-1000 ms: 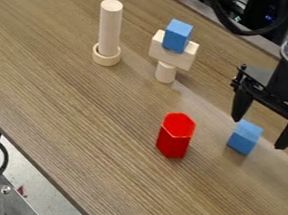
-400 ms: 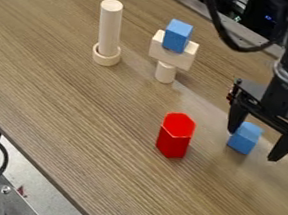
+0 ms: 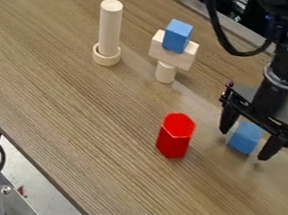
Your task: Put the blue block on the top of the blue block
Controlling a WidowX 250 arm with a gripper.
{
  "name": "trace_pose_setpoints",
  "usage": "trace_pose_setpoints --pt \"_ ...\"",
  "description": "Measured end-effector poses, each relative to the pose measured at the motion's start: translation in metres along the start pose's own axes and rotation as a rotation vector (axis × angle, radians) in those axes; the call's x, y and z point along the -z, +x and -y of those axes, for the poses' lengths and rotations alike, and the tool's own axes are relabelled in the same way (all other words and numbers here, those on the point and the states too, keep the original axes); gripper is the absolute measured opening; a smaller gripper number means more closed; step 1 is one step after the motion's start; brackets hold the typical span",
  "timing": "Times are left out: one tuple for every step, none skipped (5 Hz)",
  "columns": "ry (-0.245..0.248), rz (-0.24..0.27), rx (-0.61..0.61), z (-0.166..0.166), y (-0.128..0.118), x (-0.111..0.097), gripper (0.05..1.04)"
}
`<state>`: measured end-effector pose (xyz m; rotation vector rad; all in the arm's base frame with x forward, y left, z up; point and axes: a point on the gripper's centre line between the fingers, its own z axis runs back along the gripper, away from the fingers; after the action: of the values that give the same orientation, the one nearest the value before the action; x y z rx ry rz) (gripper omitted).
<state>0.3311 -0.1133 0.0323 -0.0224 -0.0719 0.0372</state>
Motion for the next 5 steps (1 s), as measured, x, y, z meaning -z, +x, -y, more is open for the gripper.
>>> trace_pose_setpoints --pt "-0.003 0.006 0.001 -0.002 0.004 0.006 0.695" --pt "-0.009 0.01 0.001 -0.003 0.006 0.006 0.59" --pt "-0.072 -0.006 -0.012 -0.005 0.006 -0.003 0.59" --pt "-0.117 0.032 -0.043 -0.011 0.012 -0.042 0.59" --pt "-0.151 0.053 -0.073 -0.023 0.014 -0.087 0.59"
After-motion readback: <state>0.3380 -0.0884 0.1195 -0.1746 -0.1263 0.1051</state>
